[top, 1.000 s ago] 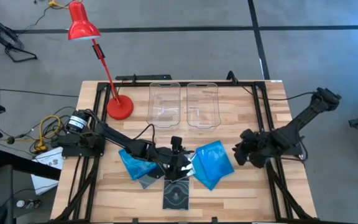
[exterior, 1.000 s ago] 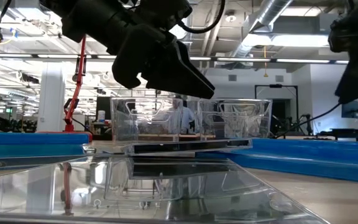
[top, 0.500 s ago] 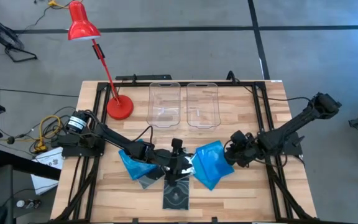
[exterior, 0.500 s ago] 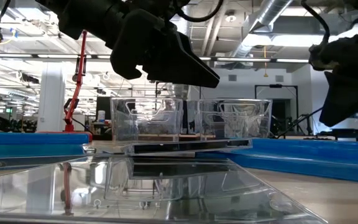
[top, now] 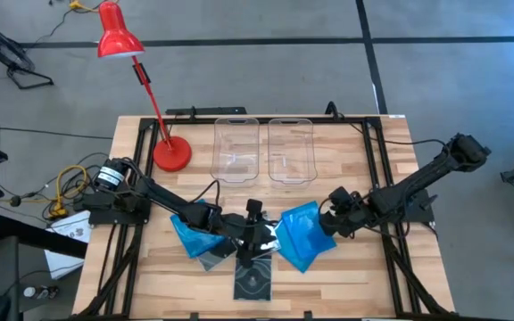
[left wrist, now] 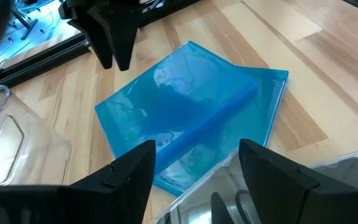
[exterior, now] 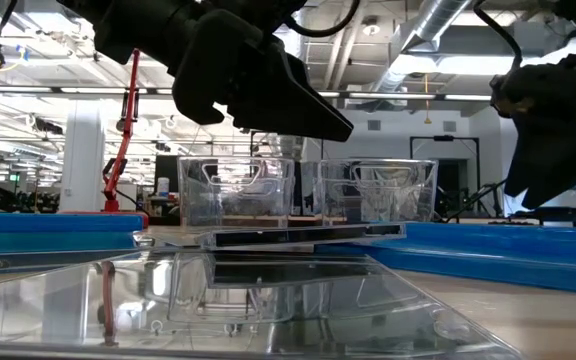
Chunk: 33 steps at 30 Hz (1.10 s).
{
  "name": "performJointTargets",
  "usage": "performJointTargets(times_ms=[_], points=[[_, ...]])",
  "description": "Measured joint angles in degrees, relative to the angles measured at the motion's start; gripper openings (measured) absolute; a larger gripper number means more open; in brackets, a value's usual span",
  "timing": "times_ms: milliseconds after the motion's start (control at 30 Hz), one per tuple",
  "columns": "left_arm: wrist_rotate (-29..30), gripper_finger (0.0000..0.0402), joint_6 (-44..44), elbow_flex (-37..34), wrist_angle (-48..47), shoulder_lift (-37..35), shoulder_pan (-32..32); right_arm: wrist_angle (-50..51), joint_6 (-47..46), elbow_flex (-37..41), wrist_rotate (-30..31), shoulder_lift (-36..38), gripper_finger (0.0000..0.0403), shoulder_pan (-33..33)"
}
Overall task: Pick & place jewel cases by type
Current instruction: Put the right blue cd case into the right transparent bin
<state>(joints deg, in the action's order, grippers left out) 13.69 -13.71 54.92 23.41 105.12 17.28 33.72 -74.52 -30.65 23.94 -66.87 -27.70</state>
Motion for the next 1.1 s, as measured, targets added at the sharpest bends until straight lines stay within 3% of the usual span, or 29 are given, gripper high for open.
performJointTargets(times_ms=[167, 333, 767, 1100], points=[[-0.9, 0.0226, 0.5, 0.0, 0.0, 0.0, 0.0, -1.4, 0.3, 0.4, 0.0, 0.0, 0.0254, 0.0], [-0.9, 0.0226, 0.6, 0.0, 0.0, 0.0, 0.0, -14.2, 1.4, 6.8, -2.3, 0.1, 0.0254, 1.2], [-1.1, 0.0226, 1.0, 0.0, 0.0, 0.0, -0.2, -26.3, 5.5, 13.0, -1.7, 0.1, 0.0254, 3.6], [-4.6, 0.0226, 6.5, 0.0, -2.3, 0.0, -1.6, -37.3, 11.8, 15.8, -7.6, 0.1, 0.0254, 9.5]])
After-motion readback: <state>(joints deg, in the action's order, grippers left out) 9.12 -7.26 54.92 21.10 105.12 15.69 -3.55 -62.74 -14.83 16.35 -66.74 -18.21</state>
